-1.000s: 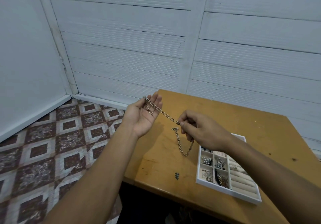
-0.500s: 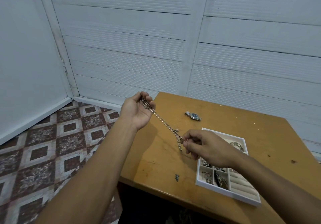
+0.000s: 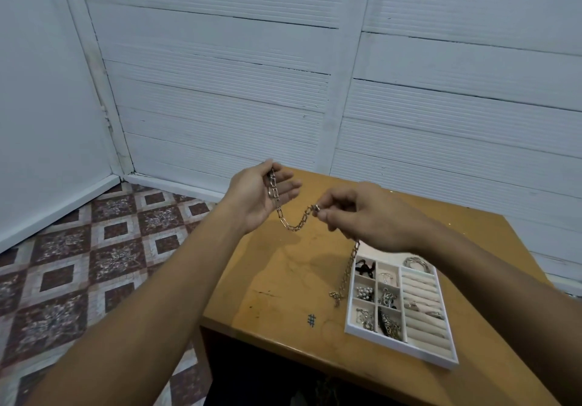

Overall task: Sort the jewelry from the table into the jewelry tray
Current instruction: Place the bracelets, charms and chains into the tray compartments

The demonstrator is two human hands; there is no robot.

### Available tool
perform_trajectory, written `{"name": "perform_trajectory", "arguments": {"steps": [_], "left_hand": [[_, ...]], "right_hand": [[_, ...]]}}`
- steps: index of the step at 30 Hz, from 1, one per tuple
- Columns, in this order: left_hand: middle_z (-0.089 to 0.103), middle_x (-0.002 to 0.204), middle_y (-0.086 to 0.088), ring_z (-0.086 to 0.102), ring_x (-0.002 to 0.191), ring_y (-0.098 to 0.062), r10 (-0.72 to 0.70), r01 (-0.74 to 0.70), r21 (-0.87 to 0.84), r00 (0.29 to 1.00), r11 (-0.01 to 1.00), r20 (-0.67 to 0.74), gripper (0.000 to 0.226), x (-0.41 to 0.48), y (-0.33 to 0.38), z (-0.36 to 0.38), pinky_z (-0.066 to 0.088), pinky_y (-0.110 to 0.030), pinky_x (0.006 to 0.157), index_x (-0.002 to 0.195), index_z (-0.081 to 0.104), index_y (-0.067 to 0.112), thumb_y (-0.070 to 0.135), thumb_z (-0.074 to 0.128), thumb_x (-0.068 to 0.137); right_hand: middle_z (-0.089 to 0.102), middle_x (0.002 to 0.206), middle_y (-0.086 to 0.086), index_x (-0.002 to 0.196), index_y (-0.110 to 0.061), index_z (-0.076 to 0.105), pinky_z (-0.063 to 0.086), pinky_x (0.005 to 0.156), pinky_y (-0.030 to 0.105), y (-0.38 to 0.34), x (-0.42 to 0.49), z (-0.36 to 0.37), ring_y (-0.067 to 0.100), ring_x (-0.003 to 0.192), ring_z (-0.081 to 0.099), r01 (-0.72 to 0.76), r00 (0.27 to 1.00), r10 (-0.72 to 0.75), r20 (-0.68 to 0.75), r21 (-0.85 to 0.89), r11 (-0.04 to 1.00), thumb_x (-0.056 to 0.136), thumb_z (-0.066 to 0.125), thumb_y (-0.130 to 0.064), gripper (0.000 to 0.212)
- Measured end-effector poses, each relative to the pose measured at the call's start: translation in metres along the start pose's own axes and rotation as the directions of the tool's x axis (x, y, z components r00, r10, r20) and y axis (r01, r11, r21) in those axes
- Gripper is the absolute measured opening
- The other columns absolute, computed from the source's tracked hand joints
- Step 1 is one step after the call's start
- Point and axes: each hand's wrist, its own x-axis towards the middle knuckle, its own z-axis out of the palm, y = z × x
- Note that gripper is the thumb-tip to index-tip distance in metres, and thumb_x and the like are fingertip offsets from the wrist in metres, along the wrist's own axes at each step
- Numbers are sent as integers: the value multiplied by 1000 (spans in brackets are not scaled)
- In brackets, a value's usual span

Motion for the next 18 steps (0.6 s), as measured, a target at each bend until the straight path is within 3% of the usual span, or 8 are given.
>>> {"name": "perform_trajectory", "arguments": {"steps": [5,9,12,18], "left_hand": [[66,78,-8,69,67,-22,-109,60,246,975,967,192,31,-13,-22,17,58,-32,62,110,56,2,24,35,103],[61,67,-2,61,58,-16,-178,123,232,956,965,234,24,-18,-32,21,51,-26,54,97,55,10,23,36,102],[58,65,0,51,51,-12,-229,192,170,944,967,238,27,-20,-37,20,41,-22,48,87,53,13,28,36,102],[52,63,-1,47,48,-12,-226,201,112,931,973,287,36,-23,-41,18,35,-22,46,80,53,13,38,37,101]], "right_hand": [[60,60,-10,89,-20,67,41,52,18,-10,22,-14,2,49,51,-5,999,3,-51,-54,999,93,59,-25,10],[62,65,-11,90,-20,68,40,50,14,-8,31,-18,0,50,51,-36,995,25,-96,-118,992,92,60,-27,11],[65,72,-9,92,-19,68,41,54,18,-3,35,-18,3,56,52,-70,991,53,-125,-133,989,93,59,-27,12],[65,77,-7,95,-20,68,35,55,18,6,40,-14,1,59,51,-104,985,77,-154,-176,979,94,57,-28,13]]}}
